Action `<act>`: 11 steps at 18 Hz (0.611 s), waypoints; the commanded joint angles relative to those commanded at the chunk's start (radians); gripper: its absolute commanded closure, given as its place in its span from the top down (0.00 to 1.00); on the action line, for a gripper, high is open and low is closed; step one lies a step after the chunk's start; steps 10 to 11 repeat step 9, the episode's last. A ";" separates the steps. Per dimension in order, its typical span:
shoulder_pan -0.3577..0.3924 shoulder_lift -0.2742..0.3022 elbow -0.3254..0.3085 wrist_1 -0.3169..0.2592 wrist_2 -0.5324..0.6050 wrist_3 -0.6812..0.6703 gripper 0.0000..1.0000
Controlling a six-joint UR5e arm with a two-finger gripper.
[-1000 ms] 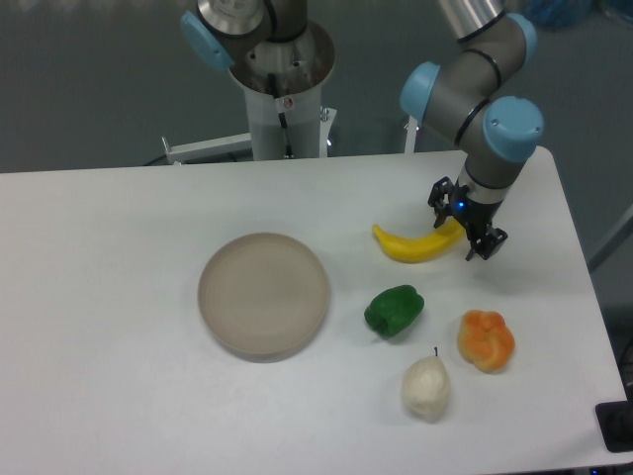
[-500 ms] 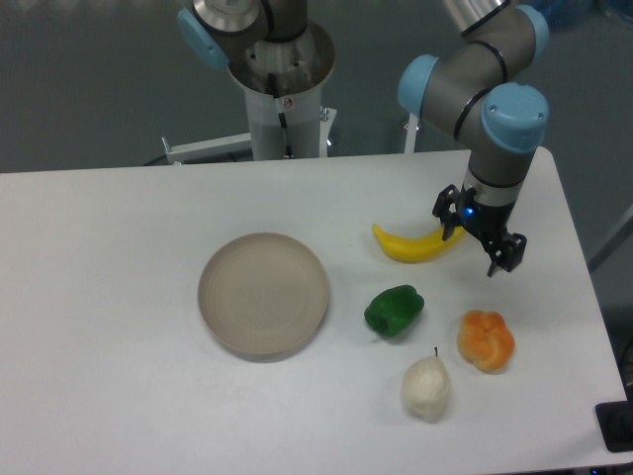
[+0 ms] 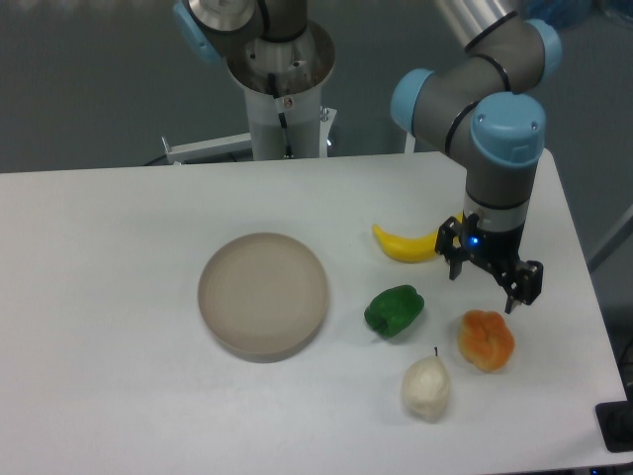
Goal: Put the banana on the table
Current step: 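Open the gripper, release the banana, and raise the gripper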
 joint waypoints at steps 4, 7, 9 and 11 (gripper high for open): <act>-0.009 -0.009 0.017 0.002 0.031 0.000 1.00; -0.009 -0.012 0.025 0.002 0.031 0.001 1.00; -0.009 -0.015 0.031 0.003 0.031 0.000 1.00; -0.009 -0.015 0.031 0.003 0.031 0.000 1.00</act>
